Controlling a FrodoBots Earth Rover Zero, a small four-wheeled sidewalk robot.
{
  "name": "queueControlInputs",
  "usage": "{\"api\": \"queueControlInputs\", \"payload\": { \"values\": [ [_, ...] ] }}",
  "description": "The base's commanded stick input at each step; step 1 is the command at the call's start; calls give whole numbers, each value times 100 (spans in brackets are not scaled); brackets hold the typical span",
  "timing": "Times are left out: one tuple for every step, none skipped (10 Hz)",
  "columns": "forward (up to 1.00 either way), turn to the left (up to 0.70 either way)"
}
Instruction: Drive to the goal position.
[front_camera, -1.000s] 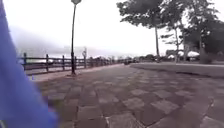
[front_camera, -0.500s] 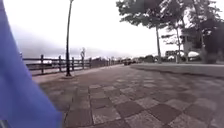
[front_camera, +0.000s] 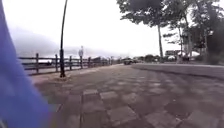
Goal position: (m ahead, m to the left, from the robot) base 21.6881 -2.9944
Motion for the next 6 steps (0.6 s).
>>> {"api": "queueControlInputs", "payload": {
  "values": [
    [100, 0],
    [100, 0],
    [100, 0],
    [100, 0],
    [100, 0],
    [100, 0]
  ]
}}
